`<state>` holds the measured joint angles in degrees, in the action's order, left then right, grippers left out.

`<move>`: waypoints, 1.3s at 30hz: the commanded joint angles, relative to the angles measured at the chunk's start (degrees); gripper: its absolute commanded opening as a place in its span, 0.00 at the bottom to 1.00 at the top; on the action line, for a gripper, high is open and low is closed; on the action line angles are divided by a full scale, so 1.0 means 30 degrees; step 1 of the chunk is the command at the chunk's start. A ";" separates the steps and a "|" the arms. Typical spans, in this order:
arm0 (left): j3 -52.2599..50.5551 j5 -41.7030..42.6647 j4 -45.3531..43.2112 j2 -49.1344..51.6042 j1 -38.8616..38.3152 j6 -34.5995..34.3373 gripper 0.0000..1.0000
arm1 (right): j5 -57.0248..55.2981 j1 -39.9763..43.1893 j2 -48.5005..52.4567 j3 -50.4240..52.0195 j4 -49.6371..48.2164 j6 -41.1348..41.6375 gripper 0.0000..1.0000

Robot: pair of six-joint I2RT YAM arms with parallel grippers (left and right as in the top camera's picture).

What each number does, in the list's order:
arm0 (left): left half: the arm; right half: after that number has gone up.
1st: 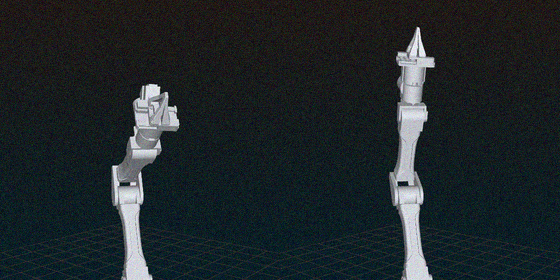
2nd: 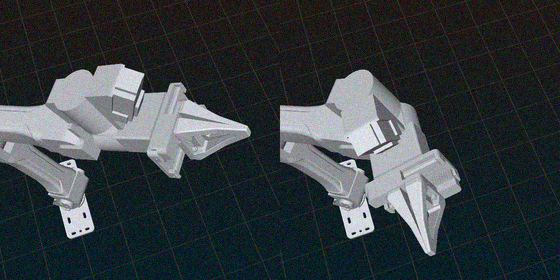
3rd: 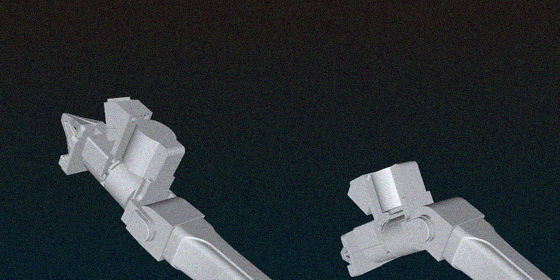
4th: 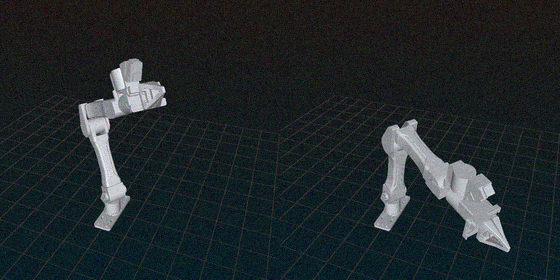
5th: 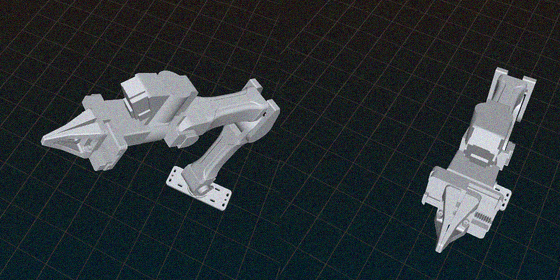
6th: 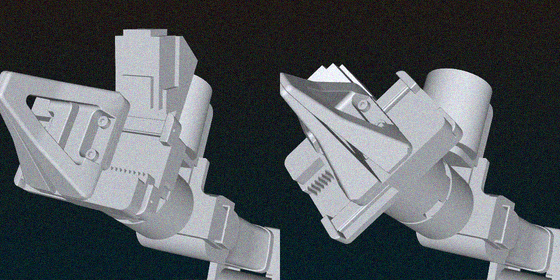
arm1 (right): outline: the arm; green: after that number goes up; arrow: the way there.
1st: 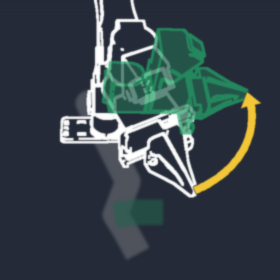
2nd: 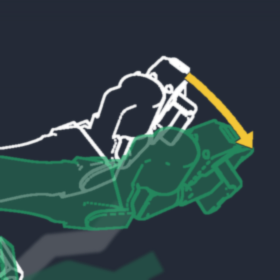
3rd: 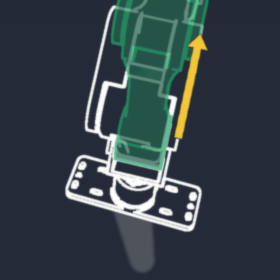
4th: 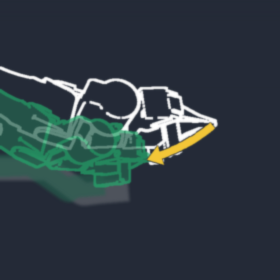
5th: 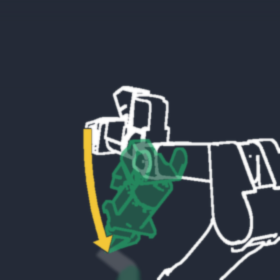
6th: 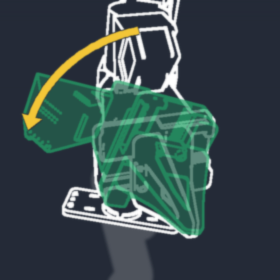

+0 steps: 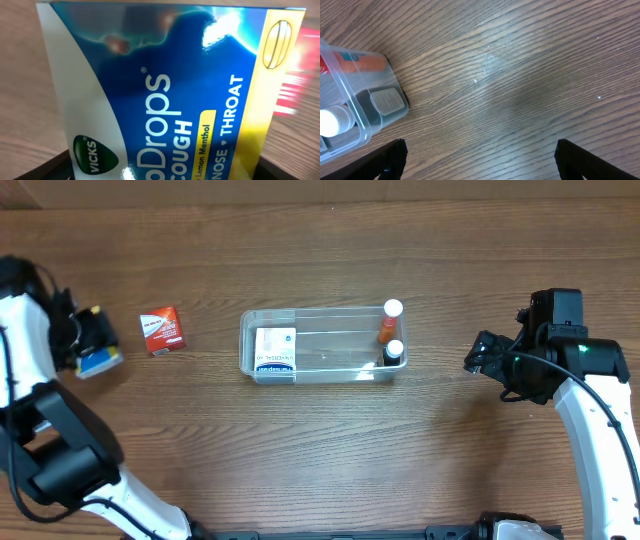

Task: Pack container
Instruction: 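Move the left gripper to the blue Vicks box and grasp it, then place the Vicks box in the container next to the Hansaplast box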

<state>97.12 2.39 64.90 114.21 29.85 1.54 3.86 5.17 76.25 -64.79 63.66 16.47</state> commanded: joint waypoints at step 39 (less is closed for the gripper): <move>0.1042 0.0080 0.0291 0.1166 -1.9351 -1.1300 0.77 | 0.0459 0.0051 0.0022 -0.0153 -0.0058 -0.0124 0.97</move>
<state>99.48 1.50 65.41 115.39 -27.79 -31.42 4.69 5.17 76.25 -64.79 63.68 16.47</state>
